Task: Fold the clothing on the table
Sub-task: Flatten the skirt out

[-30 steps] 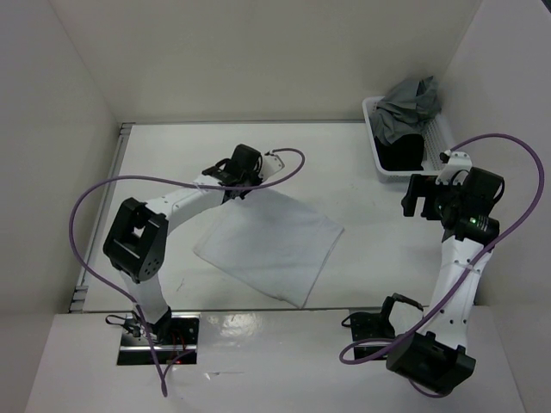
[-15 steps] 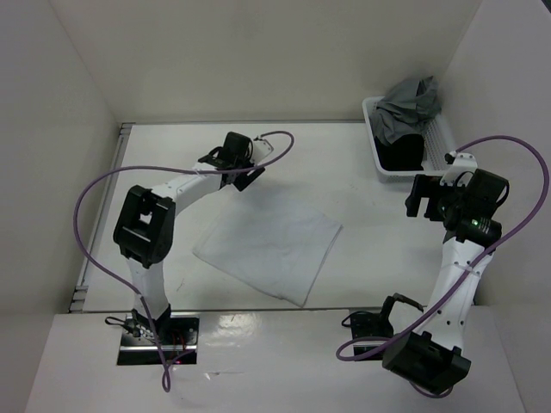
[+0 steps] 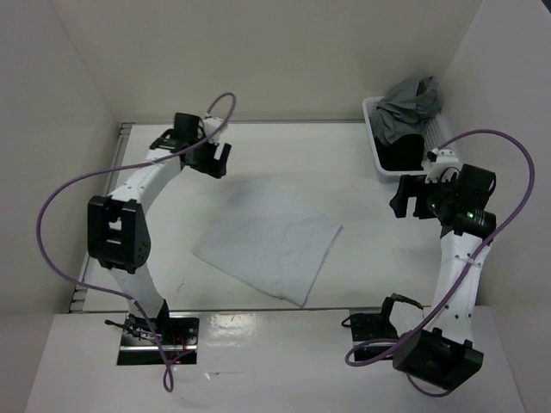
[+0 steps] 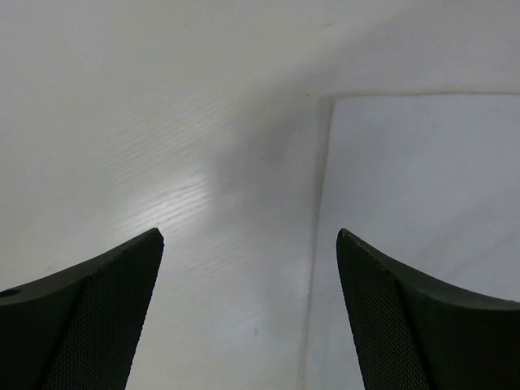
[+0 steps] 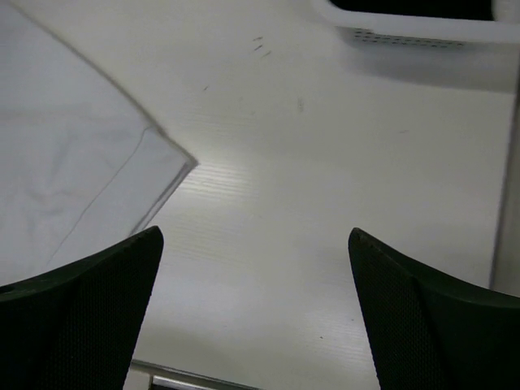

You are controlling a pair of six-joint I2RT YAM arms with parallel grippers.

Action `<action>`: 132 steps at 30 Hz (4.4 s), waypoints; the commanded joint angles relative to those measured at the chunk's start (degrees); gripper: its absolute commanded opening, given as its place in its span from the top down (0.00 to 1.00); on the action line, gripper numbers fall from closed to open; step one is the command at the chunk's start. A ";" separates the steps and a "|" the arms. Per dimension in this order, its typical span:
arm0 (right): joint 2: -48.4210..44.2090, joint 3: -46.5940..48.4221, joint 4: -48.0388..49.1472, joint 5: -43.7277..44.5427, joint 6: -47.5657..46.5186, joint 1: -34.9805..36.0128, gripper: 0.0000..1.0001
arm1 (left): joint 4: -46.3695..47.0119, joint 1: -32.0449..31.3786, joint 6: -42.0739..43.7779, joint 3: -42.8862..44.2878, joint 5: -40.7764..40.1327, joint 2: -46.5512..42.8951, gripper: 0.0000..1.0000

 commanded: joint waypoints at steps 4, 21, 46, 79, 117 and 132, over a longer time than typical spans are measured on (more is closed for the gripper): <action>13.38 6.68 -4.64 -6.20 -2.63 14.49 0.01 | -6.74 13.74 -4.70 -6.74 15.15 -20.40 0.04; 46.62 15.74 -4.02 5.67 0.62 57.74 0.01 | -7.45 35.19 -3.72 -30.21 20.33 -49.95 0.00; 57.36 14.51 -15.72 6.11 -8.35 64.87 0.01 | -4.72 37.48 -2.58 -33.65 19.80 -52.41 0.00; 72.14 37.71 -25.65 -13.76 -18.63 76.56 0.01 | -4.72 37.48 -2.58 -34.18 19.80 -52.41 0.00; 85.84 66.89 -10.35 -1.80 -6.14 67.95 0.01 | -4.72 38.01 -2.58 -34.18 19.27 -51.88 0.00; 92.33 71.55 -11.41 -0.66 -4.31 60.75 0.01 | -4.72 38.53 -2.58 -34.18 19.27 -51.36 0.00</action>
